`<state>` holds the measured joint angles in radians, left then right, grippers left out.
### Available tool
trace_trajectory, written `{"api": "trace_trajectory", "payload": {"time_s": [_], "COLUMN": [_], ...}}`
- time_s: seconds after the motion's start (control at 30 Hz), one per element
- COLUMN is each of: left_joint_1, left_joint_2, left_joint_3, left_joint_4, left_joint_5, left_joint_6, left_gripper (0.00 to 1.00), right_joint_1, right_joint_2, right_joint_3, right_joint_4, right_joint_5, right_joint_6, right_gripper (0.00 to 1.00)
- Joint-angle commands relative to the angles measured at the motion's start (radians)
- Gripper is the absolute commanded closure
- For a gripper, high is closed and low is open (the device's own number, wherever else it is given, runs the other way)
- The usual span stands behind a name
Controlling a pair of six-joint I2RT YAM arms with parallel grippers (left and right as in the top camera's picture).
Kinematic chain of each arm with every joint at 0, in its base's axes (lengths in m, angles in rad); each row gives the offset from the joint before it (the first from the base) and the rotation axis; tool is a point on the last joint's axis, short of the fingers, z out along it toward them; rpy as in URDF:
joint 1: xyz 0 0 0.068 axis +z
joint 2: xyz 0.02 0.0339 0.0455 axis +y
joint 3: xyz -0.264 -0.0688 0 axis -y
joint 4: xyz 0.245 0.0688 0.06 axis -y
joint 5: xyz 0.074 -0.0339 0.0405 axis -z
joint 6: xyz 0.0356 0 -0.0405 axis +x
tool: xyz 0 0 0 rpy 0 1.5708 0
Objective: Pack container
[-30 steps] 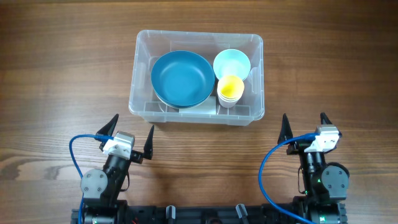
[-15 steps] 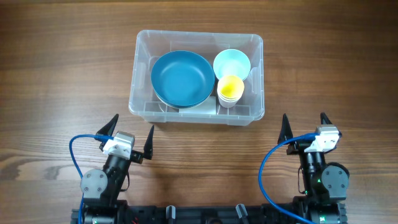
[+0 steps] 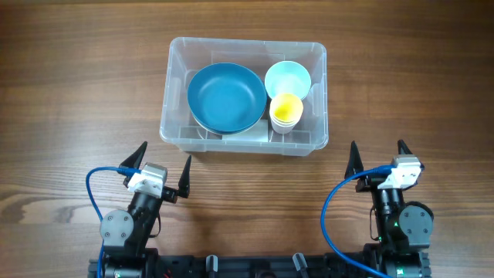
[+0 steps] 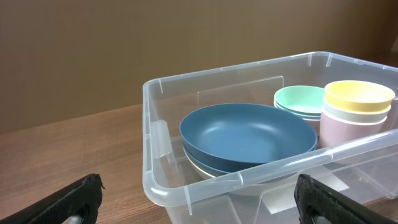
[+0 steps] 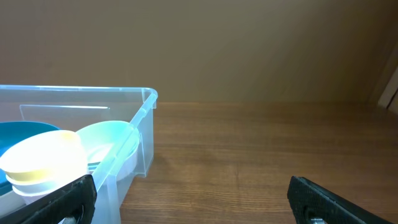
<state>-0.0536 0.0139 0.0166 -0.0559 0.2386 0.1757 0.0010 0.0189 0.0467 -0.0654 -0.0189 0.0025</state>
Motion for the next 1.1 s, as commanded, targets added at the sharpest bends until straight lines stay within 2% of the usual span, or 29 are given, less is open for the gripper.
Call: {"api": "trace_trajectory", "payload": {"time_s": [0.0,1.07], "left_joint_1": [-0.006,-0.006], "left_joint_2": [-0.007,-0.007], "left_joint_3": [-0.011,-0.011], "left_joint_4": [0.005,0.005], "left_joint_5": [0.019,0.019], "left_joint_6": [0.019,0.019], "left_gripper": [0.0,0.0], "right_joint_1": [-0.005,-0.005], "right_joint_2": [-0.014,-0.014], "right_joint_3": [-0.012,-0.012], "right_joint_4": [0.006,0.005], "right_joint_5": [-0.009,-0.009], "right_joint_6": [0.016,0.016], "right_gripper": [0.0,0.0]}}
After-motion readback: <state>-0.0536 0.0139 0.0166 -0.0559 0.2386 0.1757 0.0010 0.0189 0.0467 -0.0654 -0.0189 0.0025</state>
